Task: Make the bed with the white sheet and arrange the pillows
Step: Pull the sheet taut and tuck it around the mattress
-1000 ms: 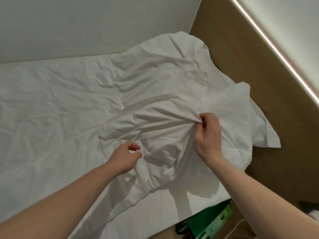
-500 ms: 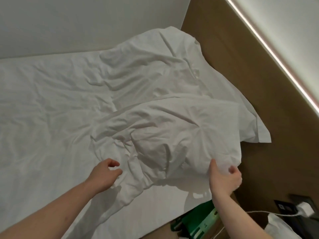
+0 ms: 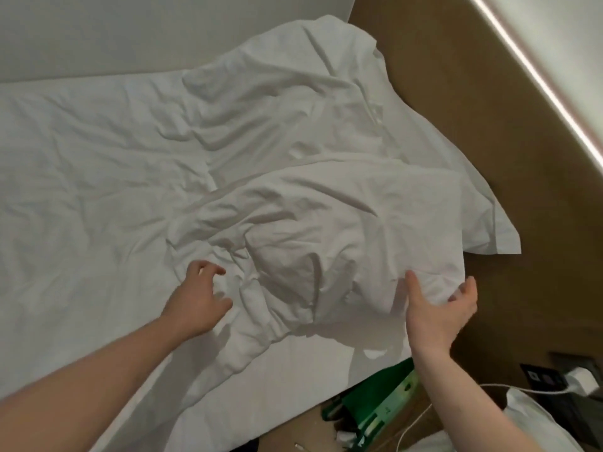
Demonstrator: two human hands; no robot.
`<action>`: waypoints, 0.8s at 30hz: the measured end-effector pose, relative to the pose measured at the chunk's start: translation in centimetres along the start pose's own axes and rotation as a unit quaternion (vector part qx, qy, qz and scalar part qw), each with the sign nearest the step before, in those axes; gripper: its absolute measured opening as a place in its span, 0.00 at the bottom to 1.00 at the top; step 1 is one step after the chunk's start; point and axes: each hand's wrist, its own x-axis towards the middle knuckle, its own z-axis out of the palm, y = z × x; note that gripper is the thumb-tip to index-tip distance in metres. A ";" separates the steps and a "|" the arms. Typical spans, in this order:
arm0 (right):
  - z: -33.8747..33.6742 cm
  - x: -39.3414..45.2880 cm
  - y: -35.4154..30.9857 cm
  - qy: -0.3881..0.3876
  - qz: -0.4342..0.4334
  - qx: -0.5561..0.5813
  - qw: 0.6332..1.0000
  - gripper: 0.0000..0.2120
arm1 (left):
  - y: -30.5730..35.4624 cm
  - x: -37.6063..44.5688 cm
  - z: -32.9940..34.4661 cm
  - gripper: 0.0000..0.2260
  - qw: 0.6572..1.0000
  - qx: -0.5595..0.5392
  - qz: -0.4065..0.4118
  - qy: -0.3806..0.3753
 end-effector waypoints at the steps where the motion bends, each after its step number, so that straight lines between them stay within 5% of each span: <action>1: -0.4 1.0 -1.0 -0.019 -0.026 -0.022 0.999 0.55 | 2.5 1.5 -1.4 0.27 0.999 -0.011 0.032 0.034; 4: 0.0 4.8 -4.0 -0.072 -0.007 -0.063 0.995 0.57 | 10.3 6.3 -4.9 0.38 0.992 -0.022 0.081 0.099; 7: 1.0 6.6 -6.0 -0.135 0.010 -0.121 0.983 0.51 | 14.6 10.2 -6.6 0.53 0.996 -0.004 0.076 0.048; 9: 1.4 6.9 -6.8 -0.114 -0.053 -0.110 0.986 0.27 | 15.3 11.2 -6.4 0.50 0.997 -0.023 0.066 -0.025; 11: 1.0 6.1 -7.6 -0.076 -0.130 -0.045 0.988 0.05 | 14.8 10.5 -6.0 0.28 0.994 0.035 0.085 -0.051; 14: -0.2 4.5 -9.1 -0.034 -0.219 0.028 0.975 0.03 | 13.8 8.1 -7.4 0.08 0.987 0.048 0.129 0.088; 18: -0.2 3.2 -14.9 -0.011 -0.316 0.067 0.946 0.09 | 15.3 4.5 -15.3 0.06 0.940 -0.047 0.162 0.297; 24: 5.8 5.3 -31.0 0.001 -0.328 0.096 0.940 0.13 | 22.8 8.7 -29.7 0.12 0.906 -0.029 0.134 0.400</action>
